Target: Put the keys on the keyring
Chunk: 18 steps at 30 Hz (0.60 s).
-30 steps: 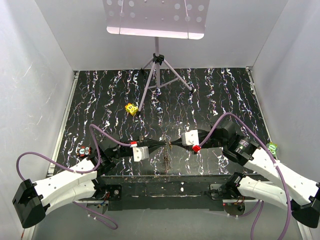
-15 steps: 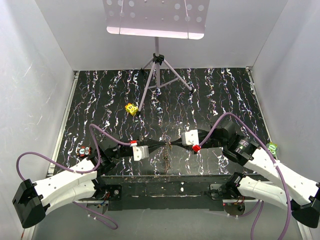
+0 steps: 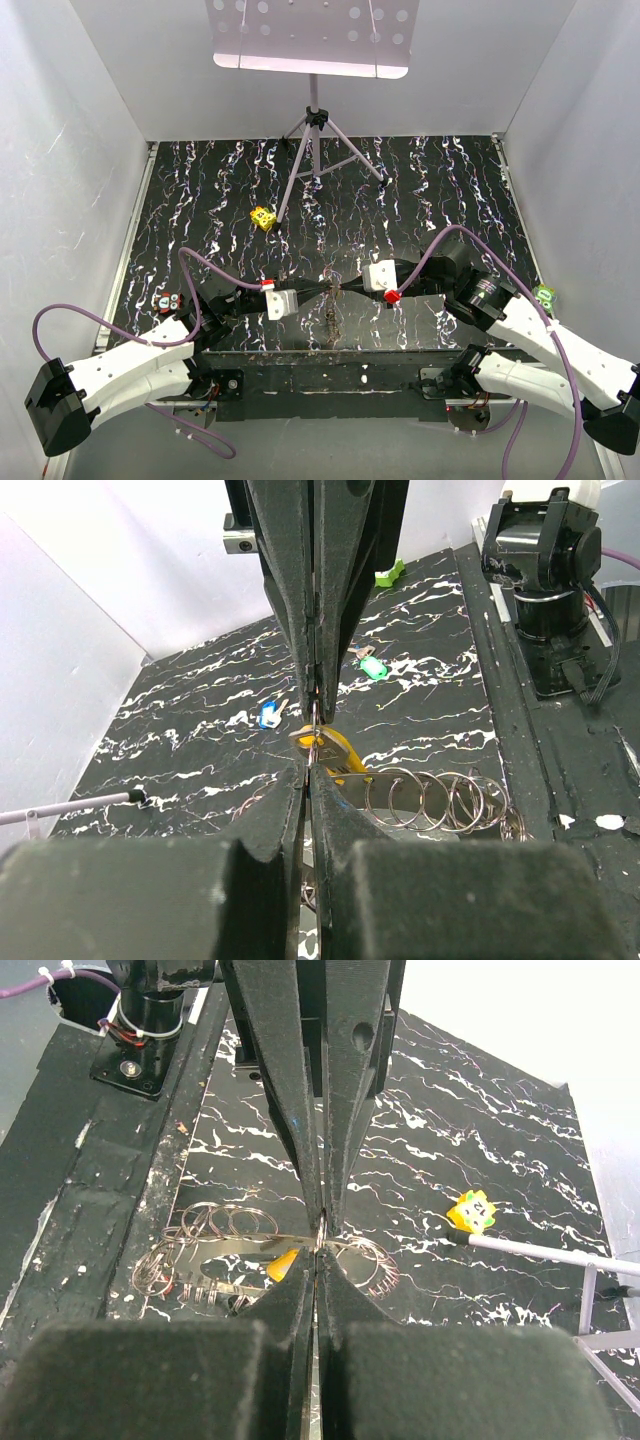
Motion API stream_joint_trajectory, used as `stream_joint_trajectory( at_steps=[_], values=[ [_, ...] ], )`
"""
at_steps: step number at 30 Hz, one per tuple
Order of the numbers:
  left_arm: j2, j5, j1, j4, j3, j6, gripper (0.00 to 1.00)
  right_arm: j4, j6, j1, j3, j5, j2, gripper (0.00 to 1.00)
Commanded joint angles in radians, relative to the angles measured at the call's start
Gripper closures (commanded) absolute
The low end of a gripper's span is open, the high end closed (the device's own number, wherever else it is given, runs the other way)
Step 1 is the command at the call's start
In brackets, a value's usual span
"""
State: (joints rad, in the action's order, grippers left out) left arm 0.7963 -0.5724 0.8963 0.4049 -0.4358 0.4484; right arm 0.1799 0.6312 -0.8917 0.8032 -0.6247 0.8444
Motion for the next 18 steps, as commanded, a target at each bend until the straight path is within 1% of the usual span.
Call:
stream_joint_trajectory(
  at_steps=[1,18],
  values=[
    [-0.031,0.003,0.004,0.083,-0.024,-0.004,1.00,-0.033,-0.013,-0.012,-0.009,-0.006,0.008,0.99],
    [-0.034,0.000,0.004,0.089,-0.021,-0.005,1.00,-0.036,-0.031,-0.012,-0.015,0.010,0.016,0.99]
  ],
)
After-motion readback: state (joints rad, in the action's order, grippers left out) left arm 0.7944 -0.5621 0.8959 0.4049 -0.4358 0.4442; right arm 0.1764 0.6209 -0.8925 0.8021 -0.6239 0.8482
